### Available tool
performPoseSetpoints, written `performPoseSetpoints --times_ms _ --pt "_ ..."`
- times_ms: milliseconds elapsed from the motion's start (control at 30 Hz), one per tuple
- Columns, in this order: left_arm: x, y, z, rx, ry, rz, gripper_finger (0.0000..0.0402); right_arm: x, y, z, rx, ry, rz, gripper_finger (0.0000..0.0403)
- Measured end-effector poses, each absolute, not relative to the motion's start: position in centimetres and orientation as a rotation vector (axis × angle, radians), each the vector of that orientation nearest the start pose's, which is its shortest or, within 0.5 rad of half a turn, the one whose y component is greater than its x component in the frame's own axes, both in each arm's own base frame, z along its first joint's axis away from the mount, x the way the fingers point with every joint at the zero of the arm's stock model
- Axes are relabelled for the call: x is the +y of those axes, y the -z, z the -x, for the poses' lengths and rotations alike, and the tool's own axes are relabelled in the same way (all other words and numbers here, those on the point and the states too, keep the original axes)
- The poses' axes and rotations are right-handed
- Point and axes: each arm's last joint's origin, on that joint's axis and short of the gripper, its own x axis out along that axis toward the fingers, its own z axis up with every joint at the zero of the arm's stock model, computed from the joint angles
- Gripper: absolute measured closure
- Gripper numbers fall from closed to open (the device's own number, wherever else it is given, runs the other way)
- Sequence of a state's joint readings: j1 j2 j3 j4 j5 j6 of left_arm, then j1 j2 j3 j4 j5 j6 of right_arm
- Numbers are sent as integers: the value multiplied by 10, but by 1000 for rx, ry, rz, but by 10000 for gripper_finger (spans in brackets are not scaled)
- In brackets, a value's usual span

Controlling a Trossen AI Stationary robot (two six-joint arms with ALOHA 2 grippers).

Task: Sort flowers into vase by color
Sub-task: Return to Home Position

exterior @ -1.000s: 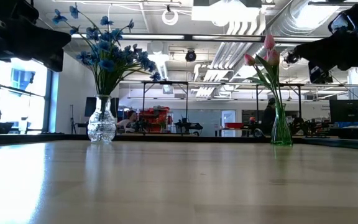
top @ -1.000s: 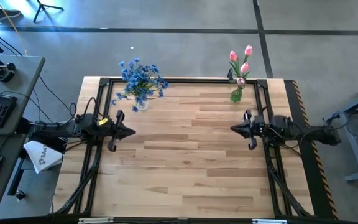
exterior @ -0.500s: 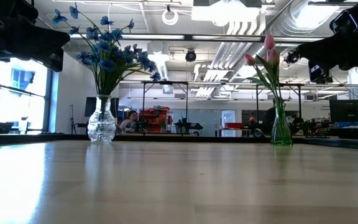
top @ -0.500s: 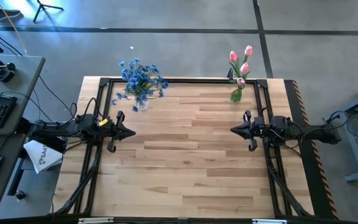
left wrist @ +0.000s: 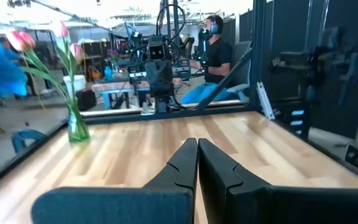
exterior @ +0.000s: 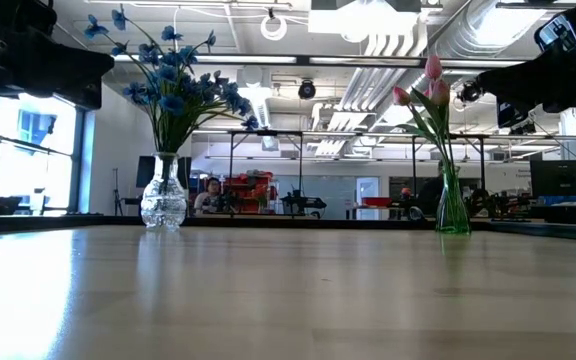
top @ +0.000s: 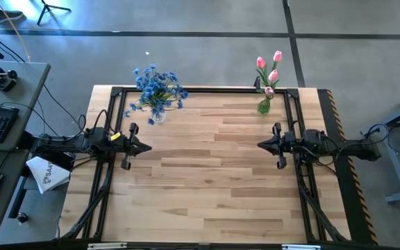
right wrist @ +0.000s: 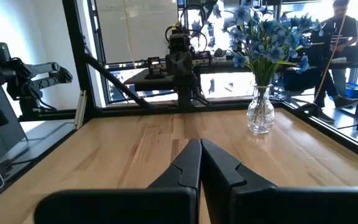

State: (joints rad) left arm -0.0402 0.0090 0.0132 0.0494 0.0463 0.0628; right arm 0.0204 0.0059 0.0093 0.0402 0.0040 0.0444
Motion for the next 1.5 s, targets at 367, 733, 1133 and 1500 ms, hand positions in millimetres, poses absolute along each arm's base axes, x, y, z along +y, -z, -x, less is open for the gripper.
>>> performPoseSetpoints --times_ms 367,733,1133,1500 --pt "-5 -172 -97 -56 78 -82 401 2 -170 -97 -43 -17 -45 398" --pt "-5 -172 -97 -56 77 -82 401 2 -170 -97 -43 -17 -45 398" --pt "-5 -172 -97 -56 78 -82 401 2 -170 -97 -43 -17 -45 398" --pt "-3 -172 -97 -61 61 -83 401 2 -170 -97 -43 -17 -45 398"
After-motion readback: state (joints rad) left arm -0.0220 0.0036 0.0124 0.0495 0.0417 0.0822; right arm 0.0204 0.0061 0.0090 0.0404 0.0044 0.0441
